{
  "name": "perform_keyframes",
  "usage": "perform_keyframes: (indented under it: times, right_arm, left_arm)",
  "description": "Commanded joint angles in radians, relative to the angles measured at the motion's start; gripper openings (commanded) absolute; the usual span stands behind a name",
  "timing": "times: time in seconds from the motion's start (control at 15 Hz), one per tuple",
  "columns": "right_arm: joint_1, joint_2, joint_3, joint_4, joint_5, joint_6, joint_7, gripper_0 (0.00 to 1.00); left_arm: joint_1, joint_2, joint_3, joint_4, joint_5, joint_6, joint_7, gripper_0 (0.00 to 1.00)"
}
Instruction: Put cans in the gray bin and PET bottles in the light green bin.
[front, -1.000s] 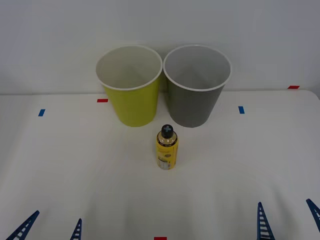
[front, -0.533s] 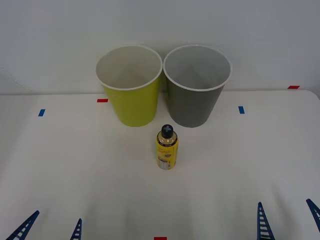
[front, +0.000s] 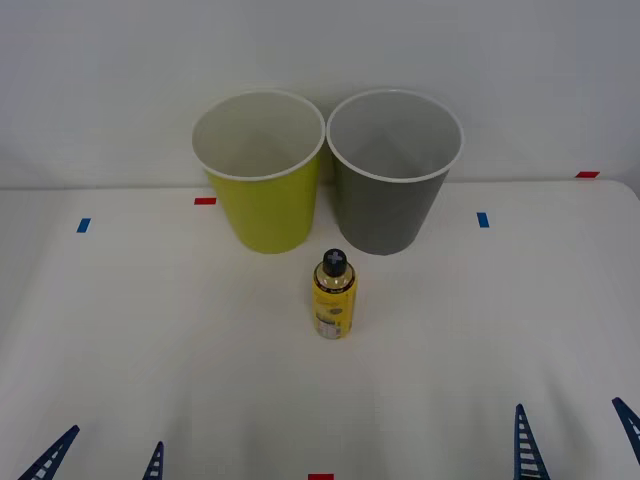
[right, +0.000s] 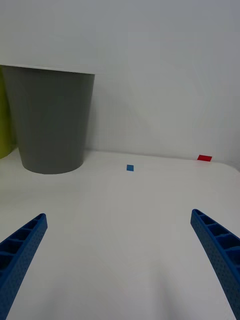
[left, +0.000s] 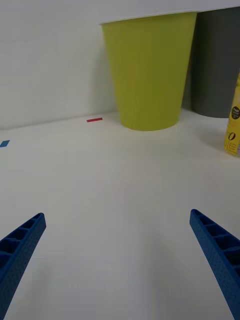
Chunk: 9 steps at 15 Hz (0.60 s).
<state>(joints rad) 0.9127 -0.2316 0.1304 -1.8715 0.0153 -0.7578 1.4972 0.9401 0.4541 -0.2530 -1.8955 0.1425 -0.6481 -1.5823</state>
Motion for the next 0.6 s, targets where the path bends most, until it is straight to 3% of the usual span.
perform_keyframes:
  times: [0.07,0.27,0.6]
  right_arm:
    - [0.000,0.000,0.000,0.000,0.000,0.000,0.000,1.00]
    - [0.000,0.000,0.000,0.000,0.000,0.000,0.000,1.00]
    - [0.000,0.000,0.000,0.000,0.000,0.000,0.000,1.00]
  left_arm:
    - [-0.110,0.087,-0.086,0.001,-0.006,-0.021,0.002,1.00]
    - [-0.238,0.184,-0.153,0.001,-0.006,0.053,0.002,1.00]
    - [-0.477,0.301,-0.347,0.041,0.117,0.094,0.002,1.00]
